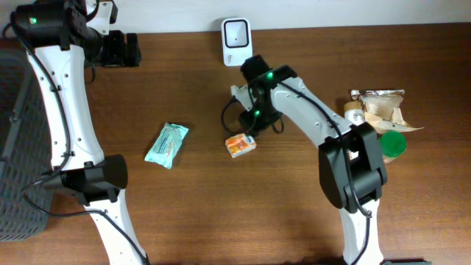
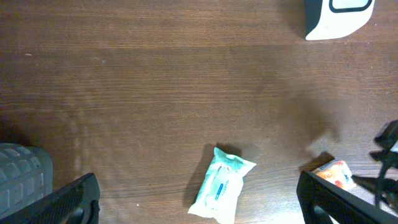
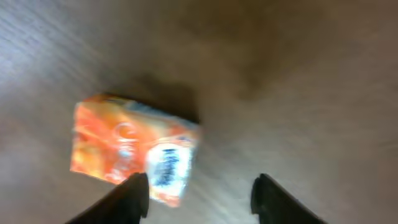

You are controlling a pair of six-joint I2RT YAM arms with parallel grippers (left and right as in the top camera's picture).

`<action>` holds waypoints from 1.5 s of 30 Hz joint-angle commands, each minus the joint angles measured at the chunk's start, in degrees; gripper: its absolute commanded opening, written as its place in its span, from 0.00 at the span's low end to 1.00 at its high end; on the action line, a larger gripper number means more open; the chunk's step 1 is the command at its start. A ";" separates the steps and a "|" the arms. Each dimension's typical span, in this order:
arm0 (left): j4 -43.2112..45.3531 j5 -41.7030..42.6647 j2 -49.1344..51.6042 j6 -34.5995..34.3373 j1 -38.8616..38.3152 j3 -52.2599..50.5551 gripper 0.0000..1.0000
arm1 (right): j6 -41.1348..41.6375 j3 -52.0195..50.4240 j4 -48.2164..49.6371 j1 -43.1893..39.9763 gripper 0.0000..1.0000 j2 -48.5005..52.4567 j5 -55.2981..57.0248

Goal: Scan the item barcode
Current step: 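Grasp the orange tissue pack with the right gripper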

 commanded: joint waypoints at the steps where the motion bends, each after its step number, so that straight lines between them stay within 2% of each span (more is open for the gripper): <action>1: 0.11 -0.22 -0.85 0.92 0.15 0.26 0.99 | 8.07 3.13 2.45 -0.48 0.53 -1.29 -1.51; 2: 0.11 -0.22 -0.85 0.92 0.15 0.26 0.99 | 15.96 2.95 5.25 -0.22 0.49 -1.14 -4.74; 3: 0.11 -0.22 -0.85 0.92 0.15 0.26 0.99 | 27.02 2.47 8.48 0.66 0.33 -0.37 -7.50; 4: 0.11 -0.22 -0.85 0.92 0.13 0.26 0.99 | 36.24 2.36 10.51 2.21 0.25 0.87 -7.67; 5: 0.11 -0.22 -0.85 0.92 0.15 0.26 0.99 | 40.70 2.36 12.48 5.07 0.24 2.69 -7.26; 6: 0.11 -0.22 -0.85 0.92 0.15 0.26 0.99 | 41.66 2.36 12.61 6.47 0.24 3.54 -6.67; 10: 0.11 -0.22 -0.85 0.92 0.15 0.26 0.99 | 41.22 2.32 3.76 9.94 0.24 4.42 -5.01; 11: 0.11 -0.22 -0.85 0.92 0.15 0.26 0.99 | 38.99 2.29 0.04 10.03 0.24 4.42 -4.22; 16: 0.11 -0.22 -0.85 0.92 0.15 0.26 0.99 | 32.13 2.32 -14.69 3.45 0.24 4.39 5.07; 18: 0.11 -0.22 -0.85 0.92 0.15 0.26 0.99 | 27.78 2.32 -13.18 0.00 0.24 4.35 -2.47; 19: 0.09 -0.22 -0.85 0.92 0.13 0.26 0.99 | 20.35 2.32 -11.69 0.68 0.24 4.15 -10.32; 20: 0.11 -0.22 -0.85 0.92 0.15 0.26 0.99 | 18.60 2.32 -10.82 2.21 0.24 3.74 -10.88; 22: 0.11 -0.20 -0.85 0.92 0.15 0.26 0.99 | 18.62 2.34 -9.51 4.44 0.21 1.57 -10.58; 23: 0.11 -0.22 -0.85 0.92 0.15 0.26 0.99 | 18.71 2.34 -9.22 5.07 0.09 0.13 -10.56; 24: 0.11 -0.22 -0.85 0.92 0.15 0.26 0.99 | 20.06 2.34 -8.50 6.14 0.04 -0.42 -10.95; 29: 0.11 -0.22 -0.85 0.92 0.15 0.26 0.99 | 25.18 2.23 -1.77 12.50 0.04 4.55 -9.79; 31: 0.11 -0.22 -0.85 0.92 0.15 0.26 0.99 | 25.18 2.23 -1.77 12.26 0.04 6.36 -7.61; 36: 0.11 -0.22 -0.85 0.92 0.15 0.26 0.99 | 25.18 2.14 -6.97 5.46 0.04 6.58 2.82; 45: 0.11 -0.22 -0.85 0.92 0.15 0.26 0.99 | 23.43 2.23 -10.69 -9.05 0.04 1.75 2.75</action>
